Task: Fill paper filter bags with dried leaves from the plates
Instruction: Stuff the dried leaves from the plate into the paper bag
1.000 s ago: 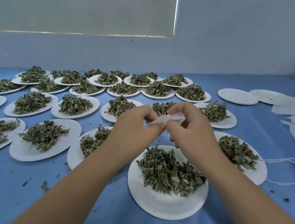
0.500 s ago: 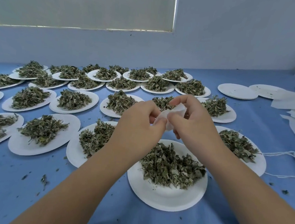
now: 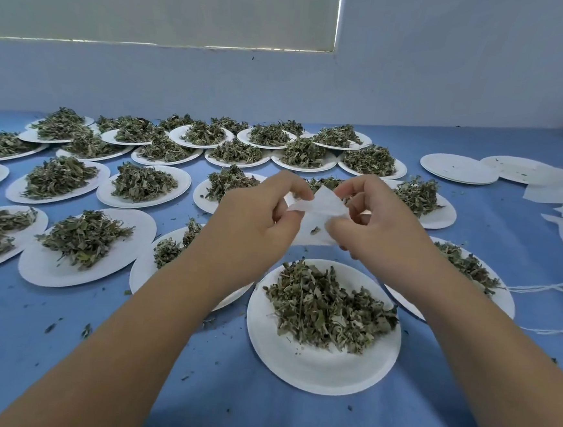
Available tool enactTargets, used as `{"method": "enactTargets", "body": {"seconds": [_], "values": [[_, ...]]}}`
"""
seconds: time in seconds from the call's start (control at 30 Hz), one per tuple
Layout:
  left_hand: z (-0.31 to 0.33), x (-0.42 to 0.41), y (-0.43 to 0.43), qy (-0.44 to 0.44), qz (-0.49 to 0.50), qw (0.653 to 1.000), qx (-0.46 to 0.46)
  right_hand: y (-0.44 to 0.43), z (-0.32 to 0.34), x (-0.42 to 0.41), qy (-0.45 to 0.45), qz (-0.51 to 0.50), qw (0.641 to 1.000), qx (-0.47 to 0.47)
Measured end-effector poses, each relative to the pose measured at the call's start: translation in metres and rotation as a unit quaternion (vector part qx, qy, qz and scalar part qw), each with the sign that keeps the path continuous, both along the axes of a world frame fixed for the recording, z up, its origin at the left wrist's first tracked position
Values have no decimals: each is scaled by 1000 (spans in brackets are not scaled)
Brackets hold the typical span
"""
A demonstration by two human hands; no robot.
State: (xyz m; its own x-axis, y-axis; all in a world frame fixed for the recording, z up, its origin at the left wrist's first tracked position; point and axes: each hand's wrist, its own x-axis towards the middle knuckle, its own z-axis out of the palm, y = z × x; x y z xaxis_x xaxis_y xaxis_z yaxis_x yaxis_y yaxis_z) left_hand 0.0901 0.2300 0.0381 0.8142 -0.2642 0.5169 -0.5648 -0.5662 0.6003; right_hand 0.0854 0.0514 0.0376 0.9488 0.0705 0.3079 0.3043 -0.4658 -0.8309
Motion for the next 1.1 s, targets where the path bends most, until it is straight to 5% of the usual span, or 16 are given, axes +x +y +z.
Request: {"method": "enactTargets", "body": {"seconds": [0.2, 0.33, 0.43, 0.67, 1.1], "values": [[2, 6, 3, 7, 64, 992, -112, -11, 11, -6, -99, -13, 994, 37], [2, 6, 4, 1, 61, 992, -111, -7, 11, -10, -20, 106, 985, -136], [-1, 6, 4, -17, 57, 995, -78, 1, 8, -7, 5, 94, 955, -282], [-7, 12, 3, -47, 61, 996, -41, 30, 9, -6, 33, 114, 899, -422], [-13, 17, 6, -26, 70, 996, -46, 35, 0, -10, 41, 135, 903, -406]]}}
